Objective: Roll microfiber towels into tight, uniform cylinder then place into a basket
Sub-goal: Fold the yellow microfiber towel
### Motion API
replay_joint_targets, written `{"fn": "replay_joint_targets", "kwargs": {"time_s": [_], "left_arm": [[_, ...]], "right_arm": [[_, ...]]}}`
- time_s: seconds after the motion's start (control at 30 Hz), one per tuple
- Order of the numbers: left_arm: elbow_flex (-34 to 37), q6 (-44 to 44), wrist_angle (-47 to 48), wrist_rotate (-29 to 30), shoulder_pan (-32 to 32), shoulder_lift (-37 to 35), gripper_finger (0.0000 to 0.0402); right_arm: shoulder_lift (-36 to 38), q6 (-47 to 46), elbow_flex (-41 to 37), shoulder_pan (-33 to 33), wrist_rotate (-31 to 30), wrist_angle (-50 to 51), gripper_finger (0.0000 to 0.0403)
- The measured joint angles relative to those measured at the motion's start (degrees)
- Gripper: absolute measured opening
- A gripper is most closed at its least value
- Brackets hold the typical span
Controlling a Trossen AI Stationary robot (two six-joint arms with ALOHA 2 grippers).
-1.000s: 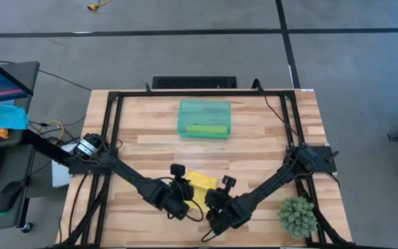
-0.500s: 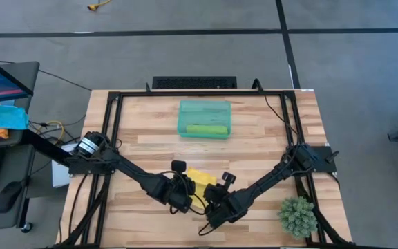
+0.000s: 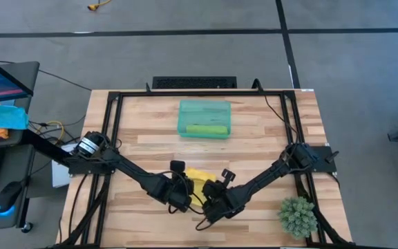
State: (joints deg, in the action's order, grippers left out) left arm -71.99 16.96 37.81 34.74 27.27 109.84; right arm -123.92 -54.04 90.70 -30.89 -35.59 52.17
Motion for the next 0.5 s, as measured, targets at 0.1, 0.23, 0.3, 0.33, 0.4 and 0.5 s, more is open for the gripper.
{"fn": "replay_joint_targets", "kwargs": {"time_s": [0.1, 0.23, 0.3, 0.33, 0.4, 0.5], "left_arm": [[-0.1, 1.0, 3.6, 0.0, 0.0, 0.0, 0.0119], [-0.7, 3.2, 8.7, 0.1, 0.1, 0.0, 0.0128], [-1.0, 4.1, 9.2, 0.1, 0.3, 0.0, 0.0128], [-1.0, 4.2, 9.0, 0.1, 0.6, 0.0, 0.0128], [-1.0, 4.0, 7.8, 0.1, 1.4, 0.0, 0.0128], [-1.0, 2.2, 4.2, 0.2, 3.2, 0.0, 0.0128]], "right_arm": [[0.0, 0.1, 0.0, 0.5, 0.7, -0.1, 0.0017], [0.0, 0.4, 0.0, 0.8, 1.1, -0.3, 0.0006], [0.0, 0.5, 0.0, 0.8, 1.1, -0.3, 0.0008], [0.0, 0.4, 0.0, 0.8, 1.1, -0.3, 0.0013], [0.0, 0.4, 0.0, 0.8, 1.3, -0.4, 0.0025], [0.0, 0.4, 0.0, 1.1, 2.4, -0.6, 0.0038]]}}
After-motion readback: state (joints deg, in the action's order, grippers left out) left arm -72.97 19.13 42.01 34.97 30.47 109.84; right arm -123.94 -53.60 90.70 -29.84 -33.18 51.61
